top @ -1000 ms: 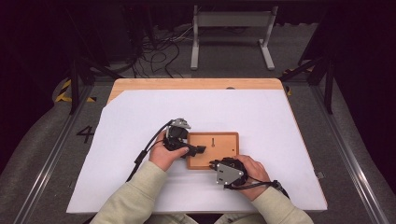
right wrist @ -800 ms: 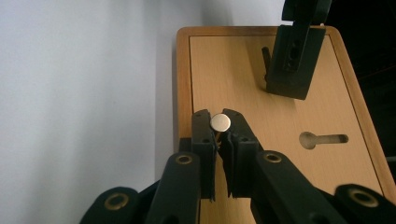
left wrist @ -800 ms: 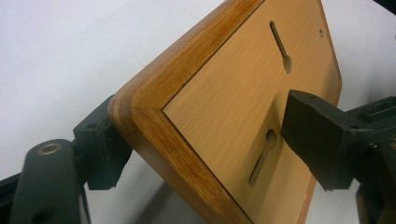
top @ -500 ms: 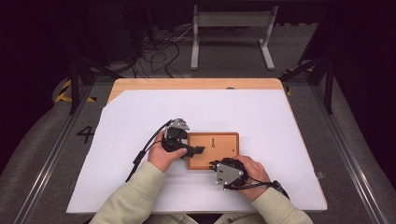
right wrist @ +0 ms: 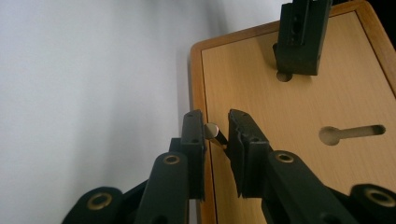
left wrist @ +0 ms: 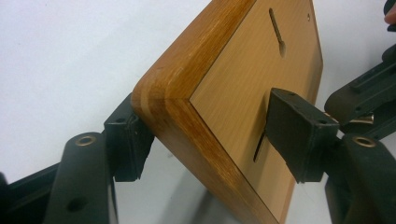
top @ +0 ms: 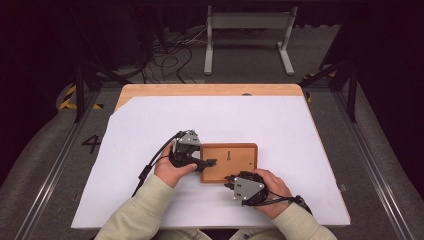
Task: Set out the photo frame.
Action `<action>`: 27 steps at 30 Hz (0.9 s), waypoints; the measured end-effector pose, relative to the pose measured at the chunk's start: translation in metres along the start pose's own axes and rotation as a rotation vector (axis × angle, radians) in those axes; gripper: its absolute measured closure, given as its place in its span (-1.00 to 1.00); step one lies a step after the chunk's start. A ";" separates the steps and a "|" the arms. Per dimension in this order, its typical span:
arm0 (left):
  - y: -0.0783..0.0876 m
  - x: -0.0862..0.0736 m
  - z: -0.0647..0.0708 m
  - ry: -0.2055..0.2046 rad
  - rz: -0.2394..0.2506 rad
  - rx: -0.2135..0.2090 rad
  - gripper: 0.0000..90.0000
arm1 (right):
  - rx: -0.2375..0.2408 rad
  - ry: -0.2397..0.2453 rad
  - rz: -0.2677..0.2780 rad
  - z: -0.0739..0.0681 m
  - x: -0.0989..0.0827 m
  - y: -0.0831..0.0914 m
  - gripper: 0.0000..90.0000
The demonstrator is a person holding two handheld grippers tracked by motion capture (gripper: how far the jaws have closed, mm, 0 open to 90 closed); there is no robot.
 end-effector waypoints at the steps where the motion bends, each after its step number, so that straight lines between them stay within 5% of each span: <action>1: 0.001 0.000 0.002 -0.009 -0.001 0.005 -0.21 | 0.008 0.003 0.002 0.000 0.000 0.001 0.70; 5: 0.004 -0.001 0.006 -0.055 0.011 0.029 -0.19 | 0.034 -0.006 0.020 -0.004 0.001 0.007 0.70; 12: 0.018 -0.003 0.015 -0.093 0.061 -0.013 0.09 | 0.094 -0.023 0.063 -0.012 0.006 0.016 0.70; 17: 0.023 -0.006 0.022 -0.149 0.052 0.013 0.15 | 0.113 -0.041 0.098 -0.012 0.008 0.025 0.67; 24: 0.028 -0.011 0.031 -0.183 0.050 0.016 0.23 | 0.099 -0.123 0.174 0.002 0.008 0.052 0.61; 27: 0.029 -0.013 0.034 -0.181 0.062 0.001 0.26 | 0.108 -0.228 0.206 0.008 0.005 0.064 0.47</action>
Point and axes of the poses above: each handheld gripper's, and its own axes: y roughly backward along the jaws, x roughly out of its top, z roughly to its right, the point moved 6 cm from there along -y, roughly forward along the jaws, and after that the axes turned 14 degrees about -z, right-handed, at the moved point
